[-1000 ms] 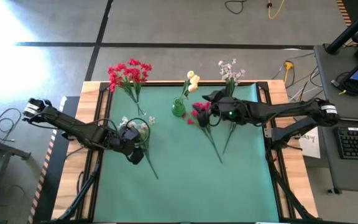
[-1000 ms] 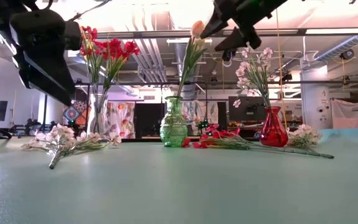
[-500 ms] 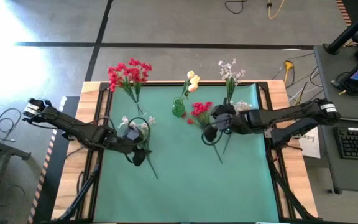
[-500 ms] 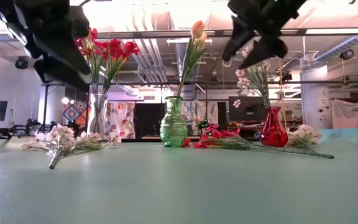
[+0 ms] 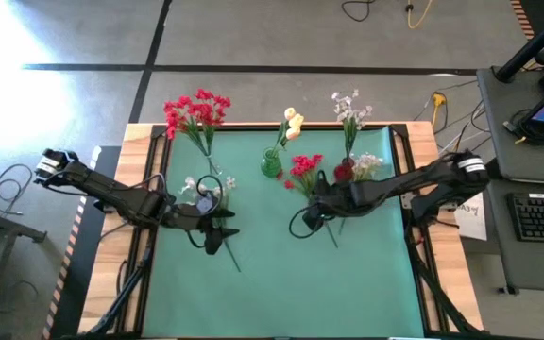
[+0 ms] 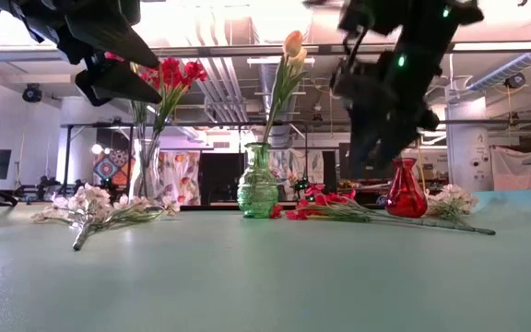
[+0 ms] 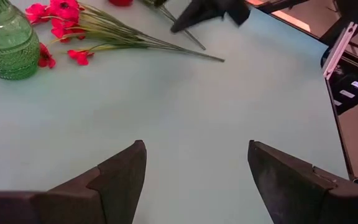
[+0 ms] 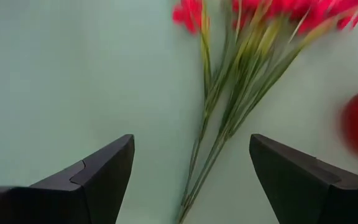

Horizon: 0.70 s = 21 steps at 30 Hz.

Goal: Sort flowers into vase by color
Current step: Put the red flowers into the transparent vase

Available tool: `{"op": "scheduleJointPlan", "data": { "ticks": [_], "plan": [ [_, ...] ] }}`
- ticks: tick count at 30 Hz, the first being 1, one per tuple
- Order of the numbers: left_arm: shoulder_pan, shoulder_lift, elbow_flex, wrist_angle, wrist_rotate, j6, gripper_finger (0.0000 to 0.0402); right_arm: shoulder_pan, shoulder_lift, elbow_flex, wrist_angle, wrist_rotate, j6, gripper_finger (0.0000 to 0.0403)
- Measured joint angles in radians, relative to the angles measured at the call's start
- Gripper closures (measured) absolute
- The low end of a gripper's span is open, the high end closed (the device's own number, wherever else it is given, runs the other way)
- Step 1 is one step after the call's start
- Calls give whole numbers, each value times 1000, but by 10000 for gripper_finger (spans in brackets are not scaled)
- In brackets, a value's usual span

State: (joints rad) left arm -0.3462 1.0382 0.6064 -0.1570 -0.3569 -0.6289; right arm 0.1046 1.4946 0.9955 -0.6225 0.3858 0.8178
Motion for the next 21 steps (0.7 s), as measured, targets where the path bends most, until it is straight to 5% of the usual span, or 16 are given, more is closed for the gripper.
{"op": "scheduleJointPlan", "data": {
  "ticks": [13, 21],
  "plan": [
    [0, 0, 0, 0, 0, -3, 134, -64, 190, 0, 1, -26, 34, 84],
    [0, 3, -1, 1, -2, -3, 134, -79, 219, 1, 29, -83, 24, 151]
  ]
}}
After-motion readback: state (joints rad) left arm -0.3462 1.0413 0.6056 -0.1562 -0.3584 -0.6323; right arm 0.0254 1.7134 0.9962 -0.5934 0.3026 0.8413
